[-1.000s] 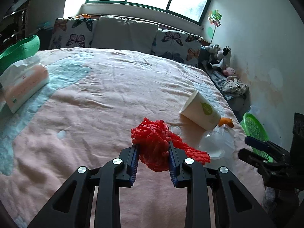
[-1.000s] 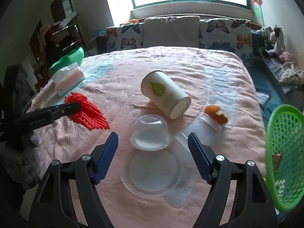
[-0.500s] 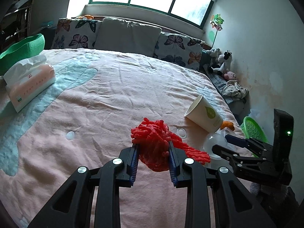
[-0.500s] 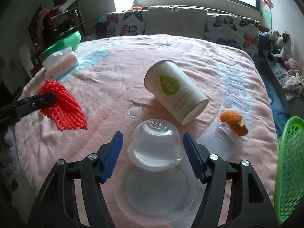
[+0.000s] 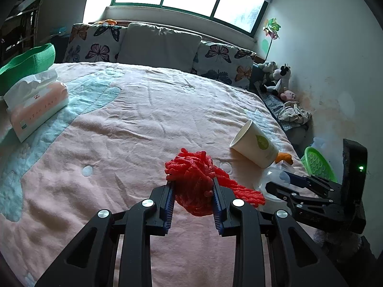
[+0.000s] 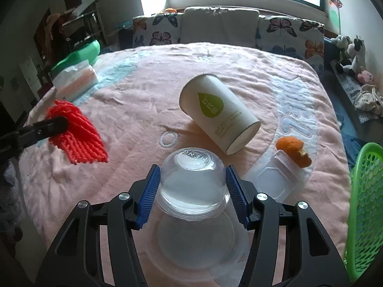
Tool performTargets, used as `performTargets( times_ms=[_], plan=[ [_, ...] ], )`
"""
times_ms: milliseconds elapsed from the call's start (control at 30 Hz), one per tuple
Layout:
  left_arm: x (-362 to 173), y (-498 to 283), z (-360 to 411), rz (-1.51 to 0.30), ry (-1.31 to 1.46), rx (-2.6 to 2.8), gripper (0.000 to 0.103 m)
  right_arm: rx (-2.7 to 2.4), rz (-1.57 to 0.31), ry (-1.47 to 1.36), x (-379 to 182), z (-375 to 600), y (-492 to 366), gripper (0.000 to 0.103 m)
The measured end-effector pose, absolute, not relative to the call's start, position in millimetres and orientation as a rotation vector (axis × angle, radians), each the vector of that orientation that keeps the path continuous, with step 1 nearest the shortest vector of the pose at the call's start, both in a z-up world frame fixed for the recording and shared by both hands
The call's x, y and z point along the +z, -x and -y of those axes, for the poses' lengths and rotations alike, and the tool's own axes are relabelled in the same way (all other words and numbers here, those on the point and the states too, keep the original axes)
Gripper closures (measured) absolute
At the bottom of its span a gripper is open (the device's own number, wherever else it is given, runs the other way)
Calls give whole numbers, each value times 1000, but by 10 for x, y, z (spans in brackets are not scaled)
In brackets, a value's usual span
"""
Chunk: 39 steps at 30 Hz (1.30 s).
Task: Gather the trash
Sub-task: 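Carry the clear dome lid to the basket with the right gripper while the left carries the red net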
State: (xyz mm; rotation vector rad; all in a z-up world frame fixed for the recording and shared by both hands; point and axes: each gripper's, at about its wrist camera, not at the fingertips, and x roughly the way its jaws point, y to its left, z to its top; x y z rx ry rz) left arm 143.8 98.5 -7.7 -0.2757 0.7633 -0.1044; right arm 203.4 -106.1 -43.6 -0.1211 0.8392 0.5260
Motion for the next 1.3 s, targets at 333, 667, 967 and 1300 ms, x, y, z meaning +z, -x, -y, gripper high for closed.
performTargets(
  times_ms=[333, 667, 967, 1300],
  plan=[
    [54, -1415, -720, -746, 257, -166, 76, 490, -770, 57, -157, 1437, -1786, 46],
    [196, -1538, -239, -741, 233, -261, 76, 346, -721, 7, 18, 2218, -1665, 46],
    [298, -1703, 295, -743, 185, -340, 76, 147, -741, -24, -57, 3172, -1709, 46],
    [317, -1887, 730, -759, 140, -379, 76, 23, -807, -81, -394, 3925, -1933, 46]
  ],
)
